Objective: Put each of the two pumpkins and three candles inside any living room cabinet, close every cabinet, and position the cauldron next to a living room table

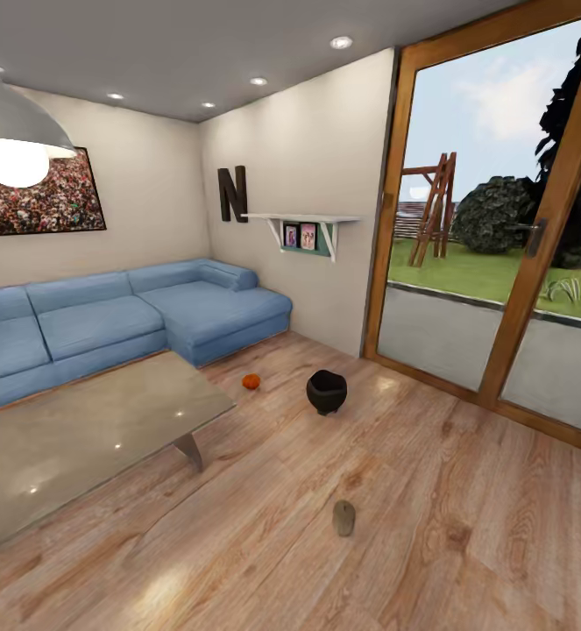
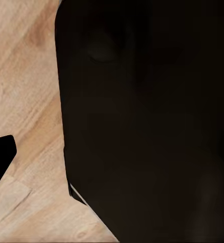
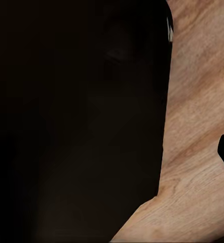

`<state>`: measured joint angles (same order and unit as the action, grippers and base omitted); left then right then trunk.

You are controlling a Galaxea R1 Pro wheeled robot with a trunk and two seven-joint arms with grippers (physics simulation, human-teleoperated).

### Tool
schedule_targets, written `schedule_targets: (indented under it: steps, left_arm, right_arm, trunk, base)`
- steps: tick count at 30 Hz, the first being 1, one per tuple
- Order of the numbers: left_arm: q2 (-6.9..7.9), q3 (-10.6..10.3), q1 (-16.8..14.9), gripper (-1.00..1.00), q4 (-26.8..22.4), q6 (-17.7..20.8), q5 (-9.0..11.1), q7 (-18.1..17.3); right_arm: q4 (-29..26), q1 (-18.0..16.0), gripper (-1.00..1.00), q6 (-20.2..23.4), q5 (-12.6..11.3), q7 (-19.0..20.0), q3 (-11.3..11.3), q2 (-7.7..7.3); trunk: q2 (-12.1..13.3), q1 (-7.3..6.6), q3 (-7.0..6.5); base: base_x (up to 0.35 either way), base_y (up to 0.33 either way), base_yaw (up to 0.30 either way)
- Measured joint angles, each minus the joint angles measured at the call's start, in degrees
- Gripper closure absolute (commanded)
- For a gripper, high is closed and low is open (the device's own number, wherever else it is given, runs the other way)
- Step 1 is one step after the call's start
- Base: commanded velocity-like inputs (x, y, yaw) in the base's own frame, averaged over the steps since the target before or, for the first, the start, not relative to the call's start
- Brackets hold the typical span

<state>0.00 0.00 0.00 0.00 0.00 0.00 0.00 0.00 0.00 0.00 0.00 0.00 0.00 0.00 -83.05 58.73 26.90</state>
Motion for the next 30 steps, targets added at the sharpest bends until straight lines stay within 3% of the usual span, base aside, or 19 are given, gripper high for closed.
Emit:
schedule_targets:
  steps: [12, 30]
  left_arm:
    - [0.24, 0.17, 1.1, -1.0, -1.84, -3.4, 0.16, -0.17]
    - [0.35, 0.02, 1.11, -1.0, -1.85, -5.07, 0.15, -0.17]
  right_arm:
    - [-0.21, -0.08, -1.0, -0.39, -0.19, -0.31, -0.02, 0.0]
    - [-0.2, -0.08, -1.0, -0.4, -0.45, -0.2, -0.57, -0.08]
  trunk:
    - [-0.01, 0.0, -0.01]
    - [-0.01, 0.02, -0.01]
  base:
    - [0.0, 0.0, 0.0]
    - [-0.02, 0.001, 0.0]
